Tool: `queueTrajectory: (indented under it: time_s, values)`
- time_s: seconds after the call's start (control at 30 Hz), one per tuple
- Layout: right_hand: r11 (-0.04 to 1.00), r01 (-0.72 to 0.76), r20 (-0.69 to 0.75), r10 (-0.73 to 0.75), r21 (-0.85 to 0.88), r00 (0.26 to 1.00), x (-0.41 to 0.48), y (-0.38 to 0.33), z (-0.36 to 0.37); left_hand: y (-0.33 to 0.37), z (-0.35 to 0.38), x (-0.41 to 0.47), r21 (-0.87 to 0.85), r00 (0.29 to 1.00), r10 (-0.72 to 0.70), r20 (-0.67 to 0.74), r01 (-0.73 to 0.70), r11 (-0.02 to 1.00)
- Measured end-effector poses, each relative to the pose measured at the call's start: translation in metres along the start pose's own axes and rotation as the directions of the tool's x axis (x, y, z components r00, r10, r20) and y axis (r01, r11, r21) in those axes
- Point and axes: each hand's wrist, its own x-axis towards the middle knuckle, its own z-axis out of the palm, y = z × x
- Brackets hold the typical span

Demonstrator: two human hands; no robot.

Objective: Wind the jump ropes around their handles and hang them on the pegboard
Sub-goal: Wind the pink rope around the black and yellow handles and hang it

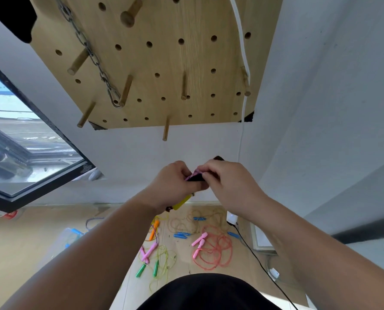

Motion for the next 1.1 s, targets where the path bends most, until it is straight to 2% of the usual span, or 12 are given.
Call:
queueTrajectory:
  time_s: [0.1,0.23,0.37,0.5,0.57,0.63,0.73,0.83,0.9,0.93,1.03,1.1]
  values:
    - [0.948,-0.067,-0.1,0.103,0.312,0.99,-0.014,0.008,-0.004,0.003,-0.004,-0.002,-0.327,0.993,-0.077,0.085,0.101,0.94]
    - [0.726,-0.127,-0.054,0.22,0.676,0.974,-0.027,0.007,-0.008,-0.001,-0.008,-0.011,-0.668,0.952,0.099,0.29,0.127,0.733]
    - [0.532,-0.141,-0.015,0.279,0.835,0.96,-0.034,0.003,-0.01,0.006,-0.004,-0.025,-0.796,0.92,0.189,0.343,0.178,0.578]
    - [0.413,-0.203,0.049,0.354,0.888,0.934,-0.035,0.002,-0.012,0.014,0.001,-0.037,-0.827,0.928,0.121,0.353,0.249,0.505]
    - [0.412,-0.286,0.135,0.358,0.865,0.924,-0.035,0.005,-0.011,0.013,0.002,-0.041,-0.823,0.925,0.102,0.366,0.27,0.499]
    - [0.412,-0.325,0.235,0.255,0.851,0.938,-0.036,0.005,-0.013,0.013,0.002,-0.045,-0.821,0.922,0.07,0.381,0.302,0.485]
    - [0.41,-0.279,0.227,0.17,0.868,0.959,-0.035,0.003,-0.014,0.008,0.001,-0.043,-0.785,0.934,0.03,0.356,0.281,0.552]
    - [0.538,-0.236,0.098,0.272,0.809,0.957,-0.03,0.003,-0.006,0.011,0.008,-0.042,-0.57,0.993,0.012,0.118,0.058,0.819]
    - [0.675,-0.205,-0.009,0.3,0.709,0.954,-0.027,-0.002,0.001,0.015,0.016,-0.043,-0.452,0.988,0.061,-0.14,-0.119,0.884]
    - [0.711,-0.188,-0.05,0.3,0.678,0.953,-0.026,-0.006,0.004,0.017,0.018,-0.044,-0.444,0.975,0.114,-0.193,-0.19,0.875]
    - [0.749,-0.146,-0.113,0.283,0.646,0.953,-0.026,-0.016,0.004,0.019,0.019,-0.048,-0.474,0.961,0.257,-0.101,-0.274,0.837]
    - [0.786,-0.121,-0.073,0.206,0.607,0.976,-0.028,-0.022,-0.003,0.018,0.018,-0.051,-0.461,0.95,0.309,-0.036,-0.29,0.839]
